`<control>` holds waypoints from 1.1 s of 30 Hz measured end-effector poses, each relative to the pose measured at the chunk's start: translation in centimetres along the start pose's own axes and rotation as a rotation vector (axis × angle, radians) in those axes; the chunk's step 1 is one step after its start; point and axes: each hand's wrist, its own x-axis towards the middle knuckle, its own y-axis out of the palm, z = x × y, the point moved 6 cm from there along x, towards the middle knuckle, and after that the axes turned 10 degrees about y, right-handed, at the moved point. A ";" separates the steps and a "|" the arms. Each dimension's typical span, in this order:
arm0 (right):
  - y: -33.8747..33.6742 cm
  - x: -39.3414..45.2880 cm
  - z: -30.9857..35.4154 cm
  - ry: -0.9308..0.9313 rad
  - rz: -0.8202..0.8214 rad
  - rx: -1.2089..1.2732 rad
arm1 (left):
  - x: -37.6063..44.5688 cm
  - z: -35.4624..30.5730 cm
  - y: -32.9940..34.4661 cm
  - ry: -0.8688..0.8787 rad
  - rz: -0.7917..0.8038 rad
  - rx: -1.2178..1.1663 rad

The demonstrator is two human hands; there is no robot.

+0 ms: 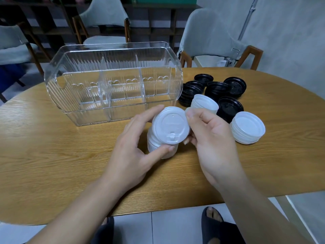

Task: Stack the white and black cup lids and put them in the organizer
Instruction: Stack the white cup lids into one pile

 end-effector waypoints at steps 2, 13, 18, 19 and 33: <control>0.1 -0.1 0.2 -0.012 0.009 -0.030 | 0.1 -0.1 -0.2 -0.003 -0.021 0.008; 2.2 -2.3 1.4 -0.362 -0.085 -0.689 | -0.1 0.2 -1.0 -0.101 -0.150 0.161; 1.7 -1.8 1.0 -0.304 -0.106 -0.716 | -0.1 -0.2 -0.3 -0.016 -0.098 0.247; 1.5 -1.6 1.0 -0.290 -0.107 -0.720 | -0.1 0.1 -0.1 -0.025 -0.062 0.250; 1.7 -0.8 -0.1 -0.257 0.118 -0.771 | -0.5 2.6 1.1 -0.251 0.200 0.083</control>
